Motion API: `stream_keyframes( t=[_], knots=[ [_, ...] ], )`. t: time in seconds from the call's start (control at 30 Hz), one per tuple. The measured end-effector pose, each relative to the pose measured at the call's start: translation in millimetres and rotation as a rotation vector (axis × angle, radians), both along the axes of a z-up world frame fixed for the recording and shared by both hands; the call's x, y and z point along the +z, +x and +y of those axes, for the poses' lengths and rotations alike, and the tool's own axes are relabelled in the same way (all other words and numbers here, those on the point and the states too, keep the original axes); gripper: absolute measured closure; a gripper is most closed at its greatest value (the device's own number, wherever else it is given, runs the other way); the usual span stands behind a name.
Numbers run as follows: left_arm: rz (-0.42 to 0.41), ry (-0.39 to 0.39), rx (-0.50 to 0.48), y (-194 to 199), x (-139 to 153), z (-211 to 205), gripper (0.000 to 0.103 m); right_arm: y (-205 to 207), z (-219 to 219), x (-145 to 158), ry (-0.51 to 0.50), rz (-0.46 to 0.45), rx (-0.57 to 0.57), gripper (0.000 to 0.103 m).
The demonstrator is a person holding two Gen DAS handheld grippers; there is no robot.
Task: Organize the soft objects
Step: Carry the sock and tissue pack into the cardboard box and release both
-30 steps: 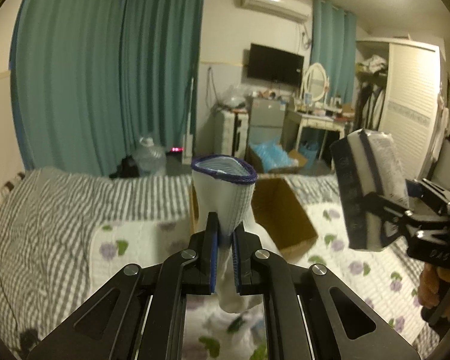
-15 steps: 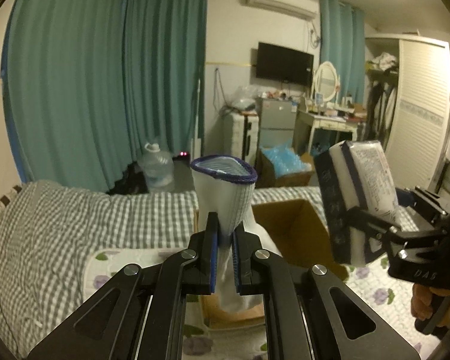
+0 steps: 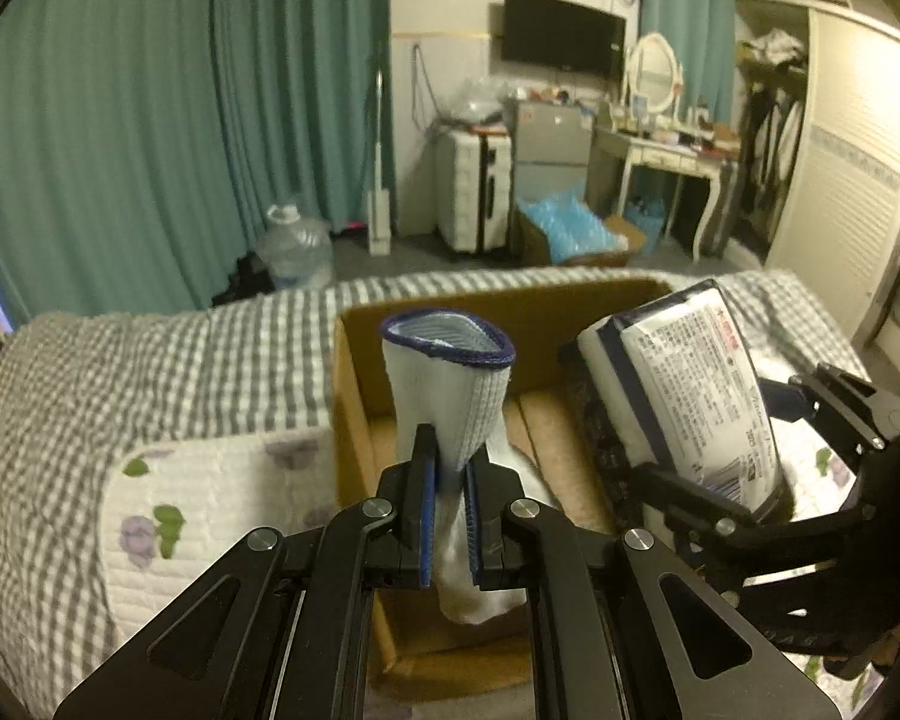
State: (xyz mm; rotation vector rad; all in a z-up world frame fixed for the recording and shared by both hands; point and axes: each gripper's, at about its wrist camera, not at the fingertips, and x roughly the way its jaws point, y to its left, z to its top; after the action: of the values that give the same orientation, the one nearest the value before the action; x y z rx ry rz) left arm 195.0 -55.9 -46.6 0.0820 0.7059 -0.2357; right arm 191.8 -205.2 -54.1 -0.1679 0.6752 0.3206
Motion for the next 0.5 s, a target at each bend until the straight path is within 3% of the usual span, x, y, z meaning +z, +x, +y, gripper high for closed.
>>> stream_keyframes(
  t=[0.3, 0.5],
  knots=[
    [0.092, 0.012, -0.001, 10.3, -25.2, -5.4, 0.090, 12.9, 10.0, -31.7, -0.096, 0.035, 0.029, 0.022],
    [0.052, 0.027, 0.023, 6.5, -9.3, -1.6, 0.087, 8.3, 7.2, -22.0, -0.090, 0.014, 0.012, 0.019]
  ],
)
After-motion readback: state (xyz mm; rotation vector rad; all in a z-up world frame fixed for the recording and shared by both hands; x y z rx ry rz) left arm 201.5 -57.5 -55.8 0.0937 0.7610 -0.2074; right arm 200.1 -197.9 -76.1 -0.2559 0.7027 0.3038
